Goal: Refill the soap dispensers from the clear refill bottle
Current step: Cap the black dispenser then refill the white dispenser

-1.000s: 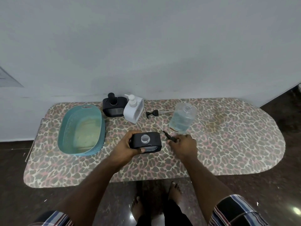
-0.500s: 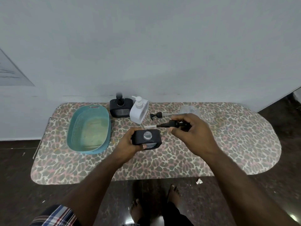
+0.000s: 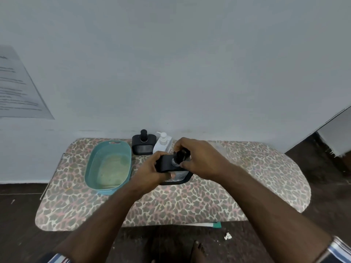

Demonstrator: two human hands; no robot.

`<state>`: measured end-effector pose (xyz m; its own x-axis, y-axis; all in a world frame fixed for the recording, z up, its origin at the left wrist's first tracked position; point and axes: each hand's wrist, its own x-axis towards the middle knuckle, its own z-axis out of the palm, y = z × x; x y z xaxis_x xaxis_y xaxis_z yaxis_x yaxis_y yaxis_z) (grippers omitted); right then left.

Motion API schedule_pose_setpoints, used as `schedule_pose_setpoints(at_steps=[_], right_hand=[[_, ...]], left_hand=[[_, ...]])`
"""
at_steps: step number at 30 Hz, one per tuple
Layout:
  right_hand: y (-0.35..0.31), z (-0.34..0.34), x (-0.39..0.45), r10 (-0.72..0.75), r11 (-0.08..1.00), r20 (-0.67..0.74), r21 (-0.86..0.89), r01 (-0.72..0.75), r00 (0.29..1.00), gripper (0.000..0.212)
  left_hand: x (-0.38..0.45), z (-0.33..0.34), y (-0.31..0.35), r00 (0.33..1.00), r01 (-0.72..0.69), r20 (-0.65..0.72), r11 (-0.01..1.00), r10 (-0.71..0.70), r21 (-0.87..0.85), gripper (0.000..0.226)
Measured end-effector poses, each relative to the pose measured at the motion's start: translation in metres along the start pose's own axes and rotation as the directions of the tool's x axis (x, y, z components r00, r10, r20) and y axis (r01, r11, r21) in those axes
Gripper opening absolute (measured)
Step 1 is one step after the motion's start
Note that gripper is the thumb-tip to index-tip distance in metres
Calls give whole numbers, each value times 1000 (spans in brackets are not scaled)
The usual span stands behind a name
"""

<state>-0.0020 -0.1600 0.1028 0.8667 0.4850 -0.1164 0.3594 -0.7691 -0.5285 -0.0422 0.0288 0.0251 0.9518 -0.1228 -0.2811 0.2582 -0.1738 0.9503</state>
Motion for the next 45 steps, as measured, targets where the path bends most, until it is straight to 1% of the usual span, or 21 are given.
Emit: schedule_pose_setpoints(at_steps=[5, 6, 8, 10, 11, 14, 15, 18, 20, 23, 24, 27, 29, 31, 32, 34, 36, 39, 42, 43, 45], right_hand=[[-11, -3, 9, 31, 993, -11, -113, -32, 999, 31], [-12, -2, 9, 31, 995, -21, -95, -32, 999, 34], [-13, -3, 6, 43, 999, -1, 20, -43, 999, 36], [-16, -8, 2, 45, 982, 51, 183, -53, 998, 70], [-18, -8, 0, 59, 972, 25, 226, -63, 998, 79], [-29, -2, 1, 134, 969, -190, 230, -89, 973, 84], [-31, -2, 2, 150, 967, -219, 235, -97, 964, 90], [-31, -5, 1, 132, 931, -156, 358, -69, 979, 106], [-32, -9, -1, 127, 884, -148, 465, -44, 981, 107], [-36, -4, 0, 174, 897, -250, 440, -48, 953, 112], [-38, -4, -2, 172, 899, -246, 434, -50, 954, 115], [-35, -6, -5, 107, 849, -144, 527, -16, 984, 110], [-34, -7, -6, 114, 870, -182, 493, -10, 977, 106], [-38, -6, -8, 124, 912, -229, 409, -20, 966, 111], [-39, -7, -9, 108, 915, -218, 403, -12, 970, 112], [-38, -9, -10, 64, 887, -176, 460, 25, 982, 105], [-37, -12, -10, 78, 867, -184, 497, 25, 980, 100], [-39, -13, -8, 119, 908, -247, 418, -5, 962, 111], [-38, -16, -10, 54, 883, -138, 468, 17, 989, 103], [-37, -17, -11, 54, 875, -133, 483, 17, 990, 100], [-38, -16, -9, 125, 890, -223, 455, -10, 967, 101]], left_hand=[[-7, -10, 12, 998, -51, -17, 995, 53, 84, 46], [-9, -11, 12, 998, -59, -22, 994, 61, 92, 46], [-13, -14, 13, 997, -66, -28, 995, 68, 76, 45], [-15, -16, 16, 996, -74, -36, 995, 76, 60, 45], [-16, -17, 18, 996, -80, -38, 995, 82, 52, 45], [-18, -18, 24, 993, -105, -49, 994, 106, 27, 44], [-19, -19, 26, 992, -115, -52, 993, 116, 19, 44], [-20, -21, 29, 990, -127, -68, 992, 128, 17, 43], [-20, -23, 31, 988, -133, -86, 991, 132, 0, 43], [-22, -23, 35, 982, -161, -103, 987, 162, 17, 43], [-23, -22, 36, 980, -167, -103, 986, 169, 27, 44], [-23, -23, 37, 979, -176, -104, 984, 177, 21, 44], [-24, -22, 38, 976, -188, -106, 982, 189, 17, 43], [-24, -21, 39, 976, -195, -100, 981, 196, 12, 44], [-24, -20, 39, 976, -196, -94, 981, 194, -4, 44], [-23, -20, 40, 978, -192, -92, 981, 189, -24, 45], [-23, -20, 40, 977, -195, -88, 981, 192, -19, 44], [-22, -19, 41, 974, -208, -89, 978, 209, 14, 44], [-21, -19, 42, 976, -202, -78, 979, 201, -4, 43], [-21, -19, 42, 976, -204, -77, 979, 203, -7, 43], [-21, -18, 43, 972, -219, -91, 976, 219, 1, 43]])
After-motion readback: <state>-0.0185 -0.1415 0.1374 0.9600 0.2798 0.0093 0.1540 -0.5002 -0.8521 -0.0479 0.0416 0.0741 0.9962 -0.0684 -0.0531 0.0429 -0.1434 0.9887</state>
